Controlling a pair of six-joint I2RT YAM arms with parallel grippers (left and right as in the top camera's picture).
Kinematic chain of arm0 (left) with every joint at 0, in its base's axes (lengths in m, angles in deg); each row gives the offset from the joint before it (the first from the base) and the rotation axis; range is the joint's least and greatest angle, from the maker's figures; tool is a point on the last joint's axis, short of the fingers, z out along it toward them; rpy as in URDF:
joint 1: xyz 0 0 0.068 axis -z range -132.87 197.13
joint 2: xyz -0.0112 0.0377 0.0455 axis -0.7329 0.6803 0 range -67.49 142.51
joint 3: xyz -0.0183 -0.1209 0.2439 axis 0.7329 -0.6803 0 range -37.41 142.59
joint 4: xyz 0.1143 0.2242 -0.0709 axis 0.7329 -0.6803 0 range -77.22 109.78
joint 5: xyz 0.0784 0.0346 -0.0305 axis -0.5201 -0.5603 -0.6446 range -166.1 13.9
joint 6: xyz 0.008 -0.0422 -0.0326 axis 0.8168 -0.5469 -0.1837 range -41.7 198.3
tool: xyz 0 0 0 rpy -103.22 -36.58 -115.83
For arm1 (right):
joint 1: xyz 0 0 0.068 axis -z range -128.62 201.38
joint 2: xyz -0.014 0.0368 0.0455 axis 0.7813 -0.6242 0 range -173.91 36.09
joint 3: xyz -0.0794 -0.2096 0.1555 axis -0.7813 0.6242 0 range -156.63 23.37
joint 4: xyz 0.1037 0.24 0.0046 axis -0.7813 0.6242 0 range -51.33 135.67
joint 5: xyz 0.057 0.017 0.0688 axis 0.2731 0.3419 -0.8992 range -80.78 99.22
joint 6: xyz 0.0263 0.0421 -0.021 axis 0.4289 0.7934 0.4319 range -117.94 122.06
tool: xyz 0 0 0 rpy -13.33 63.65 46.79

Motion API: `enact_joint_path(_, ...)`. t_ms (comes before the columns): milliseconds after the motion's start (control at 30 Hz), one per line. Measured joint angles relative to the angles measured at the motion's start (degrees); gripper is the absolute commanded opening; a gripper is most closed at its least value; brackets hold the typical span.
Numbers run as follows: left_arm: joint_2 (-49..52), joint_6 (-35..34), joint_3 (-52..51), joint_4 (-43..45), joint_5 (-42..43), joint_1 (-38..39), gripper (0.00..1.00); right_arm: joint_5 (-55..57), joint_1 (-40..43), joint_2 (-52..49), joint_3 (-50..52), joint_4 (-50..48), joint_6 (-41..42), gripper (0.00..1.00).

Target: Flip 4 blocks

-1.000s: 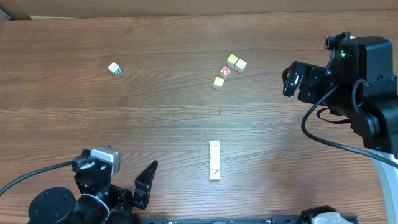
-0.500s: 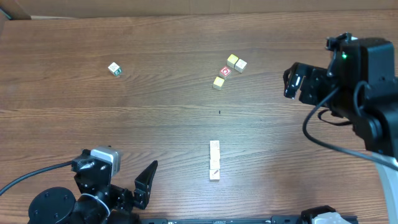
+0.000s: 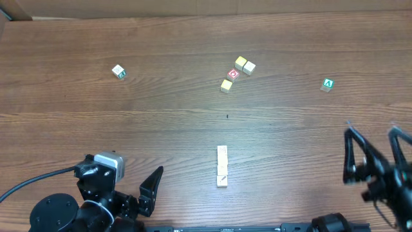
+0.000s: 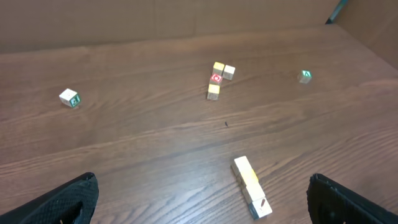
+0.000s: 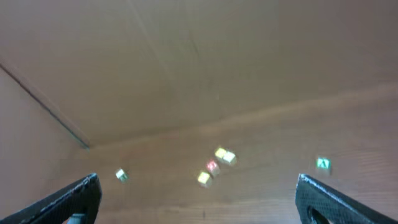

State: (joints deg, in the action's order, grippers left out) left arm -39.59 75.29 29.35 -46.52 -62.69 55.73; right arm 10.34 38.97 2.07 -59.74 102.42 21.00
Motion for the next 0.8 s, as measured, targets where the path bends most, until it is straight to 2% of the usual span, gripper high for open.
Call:
enact_joint_path(100, 0.0, 0.0, 0.0, 0.0, 0.0, 0.0, 1.0, -0.1, 0.0, 8.5, 10.8, -7.3, -0.2, 1.0)
enact_joint_path(267, 0.0, 0.0, -0.1, 0.0, -0.2, 0.0, 1.0, -1.7, 0.0, 20.2, 33.7, -24.8, -0.5, 1.0)
enact_joint_path(433, 0.0, 0.0, -0.1, 0.0, -0.2, 0.0, 1.0, -4.5, 0.0, 25.8, 55.1, -44.9, -0.7, 1.0)
enact_joint_path(600, 0.0, 0.0, -0.1, 0.0, -0.2, 0.0, 1.0, -5.6, 0.0, 27.5, 68.3, -59.1, -2.4, 1.0)
enact_joint_path(800, 0.0, 0.0, -0.1, 0.0, -0.2, 0.0, 1.0, -6.6, 0.0, 30.3, 75.1, -63.2, -11.2, 1.0)
